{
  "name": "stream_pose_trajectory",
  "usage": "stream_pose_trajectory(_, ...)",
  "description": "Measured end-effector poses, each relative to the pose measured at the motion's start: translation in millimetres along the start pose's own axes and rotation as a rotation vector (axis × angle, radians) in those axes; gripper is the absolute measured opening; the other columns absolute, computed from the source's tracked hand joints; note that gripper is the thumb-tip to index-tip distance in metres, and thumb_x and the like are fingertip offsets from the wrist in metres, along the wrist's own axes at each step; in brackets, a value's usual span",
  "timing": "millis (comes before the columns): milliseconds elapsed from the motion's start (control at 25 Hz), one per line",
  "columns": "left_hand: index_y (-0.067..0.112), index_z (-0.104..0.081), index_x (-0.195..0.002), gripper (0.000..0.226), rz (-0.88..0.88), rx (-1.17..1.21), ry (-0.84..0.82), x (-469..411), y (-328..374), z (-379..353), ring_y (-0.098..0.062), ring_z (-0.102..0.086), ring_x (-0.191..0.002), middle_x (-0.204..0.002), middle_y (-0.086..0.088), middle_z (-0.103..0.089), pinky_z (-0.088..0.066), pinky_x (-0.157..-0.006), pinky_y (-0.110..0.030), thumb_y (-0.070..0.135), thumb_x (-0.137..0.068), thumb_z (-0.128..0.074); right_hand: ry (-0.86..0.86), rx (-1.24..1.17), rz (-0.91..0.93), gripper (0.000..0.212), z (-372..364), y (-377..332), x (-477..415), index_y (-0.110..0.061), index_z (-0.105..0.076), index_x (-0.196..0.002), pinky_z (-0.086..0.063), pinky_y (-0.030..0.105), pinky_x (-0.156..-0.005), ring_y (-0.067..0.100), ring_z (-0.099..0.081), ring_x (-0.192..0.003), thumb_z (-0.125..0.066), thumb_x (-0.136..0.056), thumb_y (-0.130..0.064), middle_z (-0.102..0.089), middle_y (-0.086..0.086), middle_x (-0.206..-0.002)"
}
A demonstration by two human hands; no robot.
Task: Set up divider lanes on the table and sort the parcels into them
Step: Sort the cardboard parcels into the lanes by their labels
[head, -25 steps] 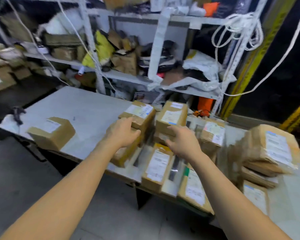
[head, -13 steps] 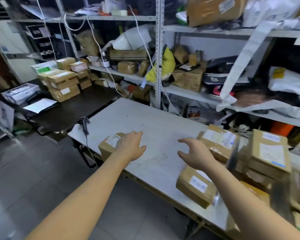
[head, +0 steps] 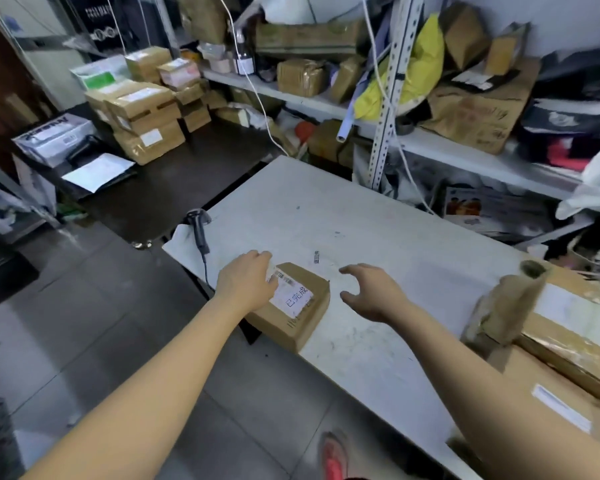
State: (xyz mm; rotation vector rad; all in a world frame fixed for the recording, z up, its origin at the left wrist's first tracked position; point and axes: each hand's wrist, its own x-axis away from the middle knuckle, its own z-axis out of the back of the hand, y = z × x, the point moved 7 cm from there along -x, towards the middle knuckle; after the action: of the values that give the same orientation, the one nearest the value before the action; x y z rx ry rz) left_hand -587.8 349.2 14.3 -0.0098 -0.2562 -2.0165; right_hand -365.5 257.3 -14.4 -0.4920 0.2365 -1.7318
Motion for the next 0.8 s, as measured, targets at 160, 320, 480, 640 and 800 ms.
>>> stream_pose_trajectory(160, 0.019, -0.048, -0.144, 0.05, 0.007, 0.051, -0.115, -23, -45, -43, -0.025, -0.057, -0.116, -0.129, -0.003, -0.058, -0.052, -0.085, -0.038, 0.04, -0.098, -0.05, -0.037, -0.083, -0.052, 0.05, -32, -14, -40, -0.021, -0.055, -0.143, -0.046, 0.034, -0.105, 0.02, -0.053, -0.132, -0.061, -0.095, -0.034, -0.058, -0.003, -0.146)
stream_pose_trajectory(320, 0.022, -0.035, -0.154, 0.074, 0.012, 0.159, -0.201, -48, -80, -69, -0.025, -0.052, -0.129, -0.143, -0.003, -0.053, -0.049, -0.096, -0.039, 0.057, -0.093, -0.054, -0.047, -0.151, -0.168, 0.055, -54, -27, -69, -0.021, -0.055, -0.144, -0.048, 0.036, -0.104, 0.02, -0.056, -0.13, -0.064, -0.092, -0.038, -0.058, -0.004, -0.146)
stream_pose_trajectory(480, 0.026, -0.049, -0.141, 0.067, -0.06, 0.491, -0.403, -53, -94, -102, -0.019, -0.058, -0.118, -0.136, 0.002, -0.061, -0.049, -0.092, -0.032, 0.06, -0.086, -0.067, -0.026, -0.228, -0.315, 0.053, -73, -39, -78, -0.019, -0.057, -0.142, -0.046, 0.028, -0.097, 0.018, -0.059, -0.125, -0.065, -0.094, -0.037, -0.062, -0.001, -0.141)
stream_pose_trajectory(640, 0.032, -0.049, -0.141, 0.06, -0.174, 0.706, -0.467, -69, -88, -110, -0.014, -0.057, -0.119, -0.134, 0.008, -0.062, -0.047, -0.098, -0.031, 0.044, -0.088, -0.074, 0.07, -0.275, -0.476, 0.05, -87, -37, -62, -0.019, -0.058, -0.14, -0.043, 0.025, -0.089, 0.021, -0.06, -0.118, -0.066, -0.093, -0.033, -0.065, 0.0, -0.133)
stream_pose_trajectory(800, 0.033, -0.055, -0.135, 0.053, -0.195, 0.75, -0.457, -83, -80, -118, -0.013, -0.061, -0.11, -0.123, 0.011, -0.066, -0.052, -0.094, -0.034, 0.045, -0.087, -0.073, 0.159, -0.322, -0.612, 0.047, -91, -30, -37, -0.022, -0.06, -0.136, -0.043, 0.027, -0.084, 0.017, -0.06, -0.108, -0.068, -0.092, -0.038, -0.067, -0.003, -0.126)
